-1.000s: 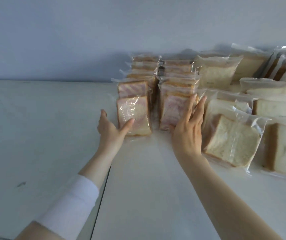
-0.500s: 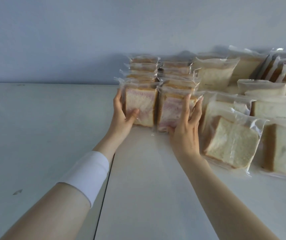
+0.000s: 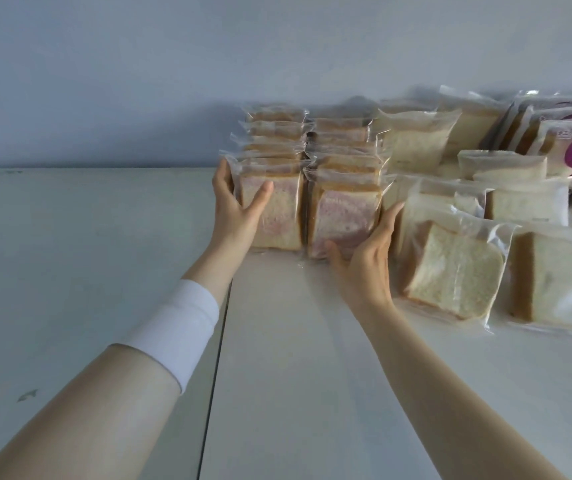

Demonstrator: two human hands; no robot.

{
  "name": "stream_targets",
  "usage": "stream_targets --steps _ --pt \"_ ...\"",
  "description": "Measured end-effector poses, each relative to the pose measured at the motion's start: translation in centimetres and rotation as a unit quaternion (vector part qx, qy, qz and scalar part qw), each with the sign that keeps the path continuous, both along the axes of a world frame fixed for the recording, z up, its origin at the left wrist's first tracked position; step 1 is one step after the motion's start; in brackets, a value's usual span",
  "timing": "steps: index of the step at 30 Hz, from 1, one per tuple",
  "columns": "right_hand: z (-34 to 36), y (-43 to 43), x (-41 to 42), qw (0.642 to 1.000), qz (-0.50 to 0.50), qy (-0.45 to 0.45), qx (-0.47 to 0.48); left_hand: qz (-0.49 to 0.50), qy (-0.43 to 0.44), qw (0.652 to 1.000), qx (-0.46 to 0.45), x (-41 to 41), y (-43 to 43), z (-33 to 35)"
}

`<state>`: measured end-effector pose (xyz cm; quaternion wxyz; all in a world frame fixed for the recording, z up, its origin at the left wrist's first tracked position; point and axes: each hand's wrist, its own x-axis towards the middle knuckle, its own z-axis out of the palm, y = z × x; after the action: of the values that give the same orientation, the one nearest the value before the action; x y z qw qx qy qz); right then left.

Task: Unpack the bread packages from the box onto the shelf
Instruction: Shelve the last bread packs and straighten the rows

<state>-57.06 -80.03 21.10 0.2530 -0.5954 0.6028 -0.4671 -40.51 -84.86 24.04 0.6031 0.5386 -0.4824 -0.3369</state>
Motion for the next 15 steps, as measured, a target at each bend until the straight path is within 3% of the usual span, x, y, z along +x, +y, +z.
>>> stream_targets --steps 3,7,15 --pt "0.2 -0.3 0.2 0.998 -0.044 -0.009 0.05 0.011 -0.001 1.0 -0.012 -0.6 -0.7 -0.2" --pt "0.1 -0.8 1.2 0.996 -0.074 -0.02 0.041 0.049 -0.018 0.998 -0.037 -1.4 -1.7 -1.0" --pt "3.1 0.6 -0.1 0.993 -0.023 0.033 0.112 0.048 -0.084 0.994 -0.04 -1.1 -1.4 -1.0"
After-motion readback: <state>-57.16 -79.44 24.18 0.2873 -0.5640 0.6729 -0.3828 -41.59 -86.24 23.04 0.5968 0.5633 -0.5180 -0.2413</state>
